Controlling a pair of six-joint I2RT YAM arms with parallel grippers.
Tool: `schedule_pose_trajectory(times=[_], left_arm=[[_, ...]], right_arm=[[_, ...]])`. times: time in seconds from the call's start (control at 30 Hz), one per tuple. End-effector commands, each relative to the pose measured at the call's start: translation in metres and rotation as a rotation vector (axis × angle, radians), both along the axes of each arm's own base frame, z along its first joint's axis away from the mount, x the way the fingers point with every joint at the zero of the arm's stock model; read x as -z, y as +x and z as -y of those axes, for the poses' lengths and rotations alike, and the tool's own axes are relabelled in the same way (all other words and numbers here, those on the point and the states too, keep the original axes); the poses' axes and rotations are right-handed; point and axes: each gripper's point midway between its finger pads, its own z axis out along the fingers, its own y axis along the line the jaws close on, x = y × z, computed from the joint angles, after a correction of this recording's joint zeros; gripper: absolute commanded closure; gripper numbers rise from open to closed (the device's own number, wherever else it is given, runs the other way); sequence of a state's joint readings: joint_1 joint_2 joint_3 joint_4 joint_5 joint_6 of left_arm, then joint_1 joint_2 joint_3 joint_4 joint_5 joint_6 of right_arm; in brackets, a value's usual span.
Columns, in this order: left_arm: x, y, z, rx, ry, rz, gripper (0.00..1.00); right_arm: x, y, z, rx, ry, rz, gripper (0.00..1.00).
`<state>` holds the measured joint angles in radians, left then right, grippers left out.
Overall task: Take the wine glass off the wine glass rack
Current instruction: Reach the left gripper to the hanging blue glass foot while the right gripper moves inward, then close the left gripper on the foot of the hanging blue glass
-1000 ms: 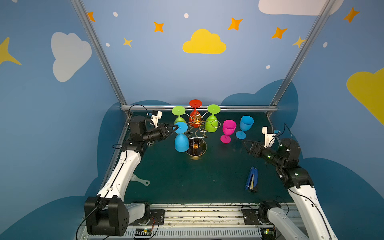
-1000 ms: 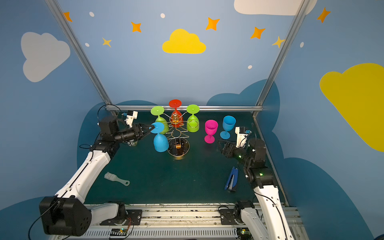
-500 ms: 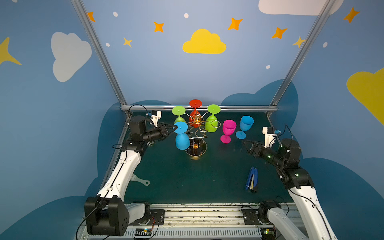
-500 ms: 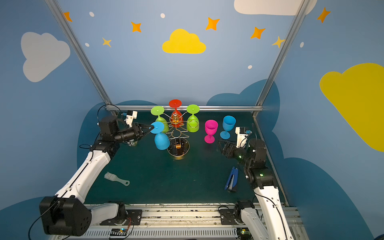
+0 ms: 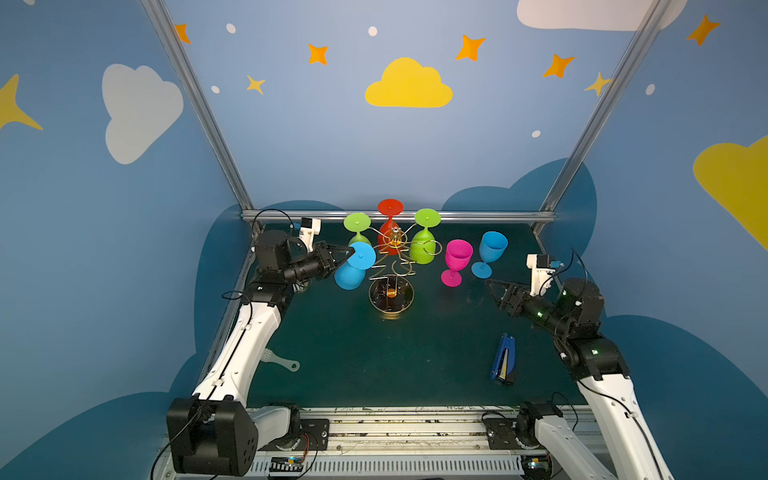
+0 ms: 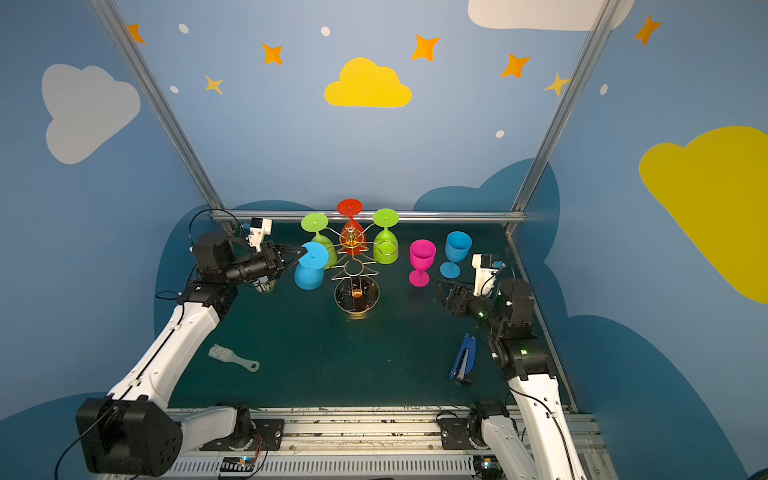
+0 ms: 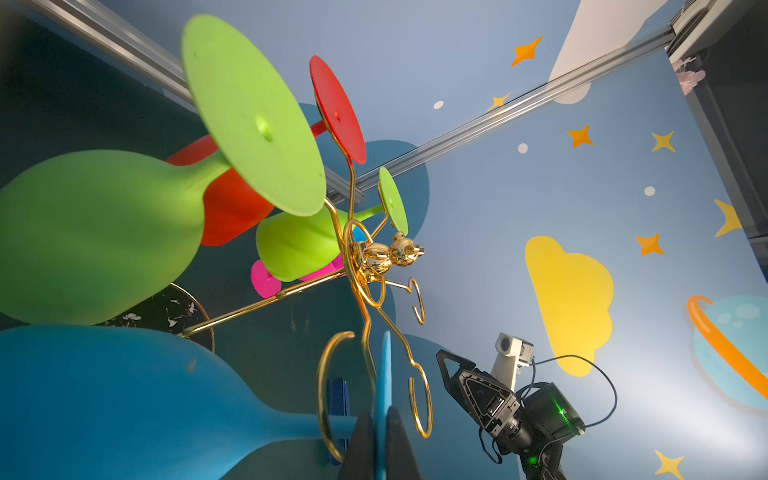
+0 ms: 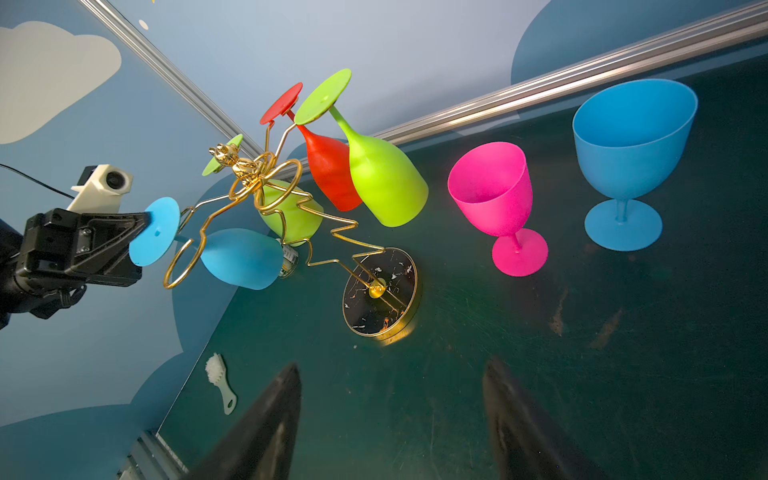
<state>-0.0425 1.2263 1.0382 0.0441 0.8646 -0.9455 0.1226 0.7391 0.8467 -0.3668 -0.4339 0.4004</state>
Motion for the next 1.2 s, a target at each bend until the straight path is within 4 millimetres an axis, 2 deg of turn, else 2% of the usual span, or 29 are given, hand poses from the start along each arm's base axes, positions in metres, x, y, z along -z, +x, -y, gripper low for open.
schedule_pose_trajectory(times=[0.0,0.33,0.77,1.17], left_arm=[[-0.024,-0.008,0.002,0.020,-0.025,0.064,0.94],[-0.036,-0.010,0.002,0.019,-0.063,0.074,0.97],[-0.024,0.002,0.005,0.002,-0.050,0.050,0.97],[-0.022,0.016,0.016,-0.003,-0.002,0.059,0.97]], right_arm=[[-0.009,-0.002,0.000,0.003,0.006,0.026,0.31],[-0.011,-0.005,0.000,0.002,0.013,0.034,0.31],[-0.015,-0.010,0.001,0.003,0.014,0.046,0.31],[-0.018,-0.013,0.000,-0.002,0.017,0.052,0.31]])
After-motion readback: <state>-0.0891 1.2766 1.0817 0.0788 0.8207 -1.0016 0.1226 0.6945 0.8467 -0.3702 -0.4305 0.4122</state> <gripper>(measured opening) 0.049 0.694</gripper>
